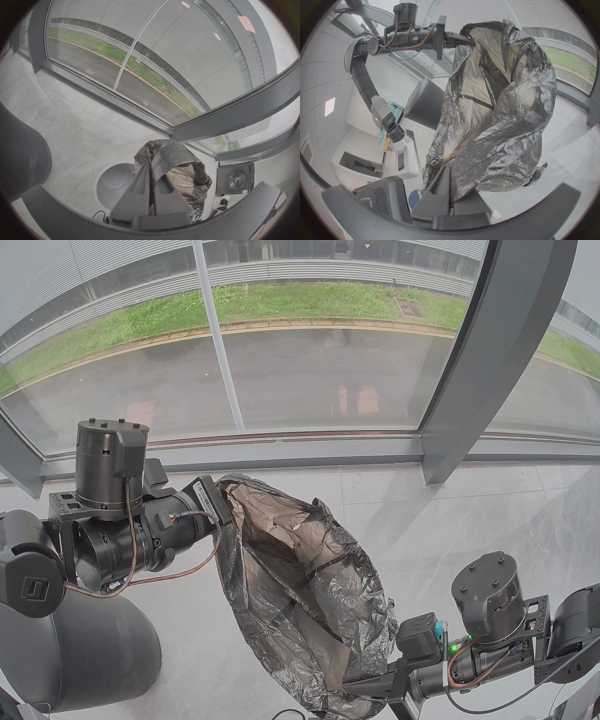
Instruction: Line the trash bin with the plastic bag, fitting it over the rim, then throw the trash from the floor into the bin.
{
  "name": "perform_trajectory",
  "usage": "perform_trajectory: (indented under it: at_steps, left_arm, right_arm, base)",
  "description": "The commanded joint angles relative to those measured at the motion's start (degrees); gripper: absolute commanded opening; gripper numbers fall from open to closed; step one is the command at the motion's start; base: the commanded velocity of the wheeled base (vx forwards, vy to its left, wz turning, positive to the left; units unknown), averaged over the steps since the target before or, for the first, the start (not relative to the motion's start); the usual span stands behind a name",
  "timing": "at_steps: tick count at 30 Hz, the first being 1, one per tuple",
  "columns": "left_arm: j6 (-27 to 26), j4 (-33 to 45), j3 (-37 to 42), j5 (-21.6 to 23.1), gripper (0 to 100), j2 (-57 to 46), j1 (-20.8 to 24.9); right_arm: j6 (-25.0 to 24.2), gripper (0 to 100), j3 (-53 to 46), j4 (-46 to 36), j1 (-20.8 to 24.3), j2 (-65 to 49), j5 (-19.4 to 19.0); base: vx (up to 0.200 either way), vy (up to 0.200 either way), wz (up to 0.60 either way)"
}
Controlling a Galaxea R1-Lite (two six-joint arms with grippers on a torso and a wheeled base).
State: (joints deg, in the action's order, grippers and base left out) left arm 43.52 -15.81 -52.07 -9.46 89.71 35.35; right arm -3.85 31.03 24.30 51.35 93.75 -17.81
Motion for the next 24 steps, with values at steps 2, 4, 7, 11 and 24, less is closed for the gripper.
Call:
perform_trajectory:
  at_steps: [2,4,7,11,24]
  left_arm:
    - [0.07,0.34,0.30,-0.03,0,-0.94,-0.46]
    - [0.07,0.78,0.30,-0.03,0,-2.52,-0.37]
    - [-0.01,1.49,0.39,-0.03,0,-4.72,-0.37]
    - [0.07,4.65,0.47,-0.03,0,-7.71,-0.37]
    - [3.06,6.76,4.34,0.76,0,-10.96,-0.28]
  right_arm:
    - [-0.01,0,0.35,0.05,0.51,-0.23,-0.12]
    - [-0.10,0,1.23,-0.13,0.68,-0.32,-0.21]
    - [-0.19,0,2.72,-1.62,1.21,-0.93,-0.30]
    - [-0.28,0,6.06,-6.28,3.76,-1.37,-0.38]
    - [-4.06,0,8.70,-8.74,8.51,-1.46,-2.32]
  base:
    - [0.000,0.000,0.00]
    - [0.000,0.000,0.00]
    - [0.000,0.000,0.00]
    - [0.000,0.000,0.00]
    - [0.000,0.000,0.00]
